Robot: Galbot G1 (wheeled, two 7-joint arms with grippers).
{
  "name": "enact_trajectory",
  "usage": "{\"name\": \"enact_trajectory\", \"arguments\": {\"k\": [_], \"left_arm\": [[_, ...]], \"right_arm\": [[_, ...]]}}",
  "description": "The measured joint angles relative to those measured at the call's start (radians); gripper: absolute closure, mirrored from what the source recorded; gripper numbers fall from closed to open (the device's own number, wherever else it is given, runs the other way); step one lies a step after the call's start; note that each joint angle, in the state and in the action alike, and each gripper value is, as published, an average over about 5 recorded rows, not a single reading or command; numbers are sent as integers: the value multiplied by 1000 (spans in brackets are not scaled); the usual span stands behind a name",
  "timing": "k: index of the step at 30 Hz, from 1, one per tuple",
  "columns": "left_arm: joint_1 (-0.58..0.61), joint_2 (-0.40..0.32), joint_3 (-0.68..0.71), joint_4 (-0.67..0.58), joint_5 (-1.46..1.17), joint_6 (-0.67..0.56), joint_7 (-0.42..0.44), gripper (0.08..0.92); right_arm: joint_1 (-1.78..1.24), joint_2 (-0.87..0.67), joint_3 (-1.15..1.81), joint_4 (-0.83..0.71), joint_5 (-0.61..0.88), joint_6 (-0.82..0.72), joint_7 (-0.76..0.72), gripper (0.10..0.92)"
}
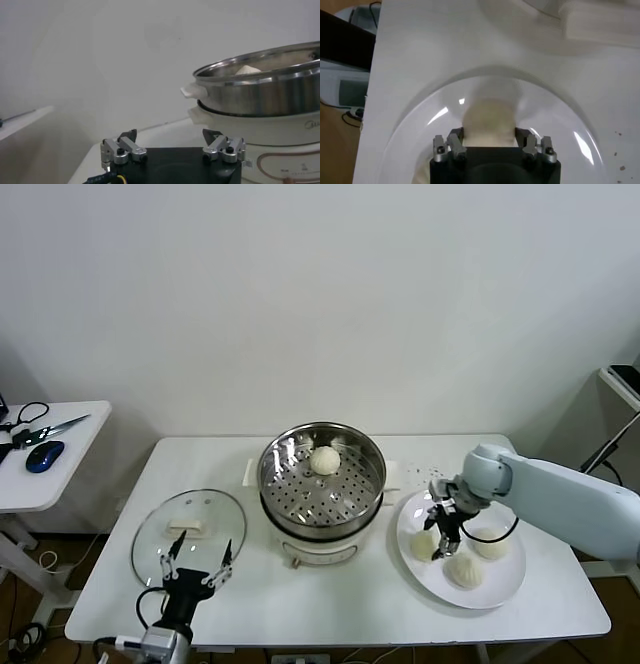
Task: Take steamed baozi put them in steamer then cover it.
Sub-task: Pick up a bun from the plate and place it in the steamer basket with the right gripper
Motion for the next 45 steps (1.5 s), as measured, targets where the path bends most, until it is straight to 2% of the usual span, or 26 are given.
{"name": "enact_trajectory", "arguments": {"k": [9, 17, 29, 45], "left_arm": [[-3, -1, 13, -8, 3, 5, 0, 177], [-7, -3, 25, -8, 7, 9, 0, 177], [1, -2, 36, -23, 10, 14, 0, 177], [18, 6, 31, -37, 6, 10, 0, 177]], "right_arm": [[234, -24, -140, 10, 117, 26, -13, 355], [488, 30, -272, 2, 265, 25, -23, 355], [611, 271, -314, -52, 441, -29, 17, 355], [489, 583, -285, -163, 460, -84, 70, 351]]}}
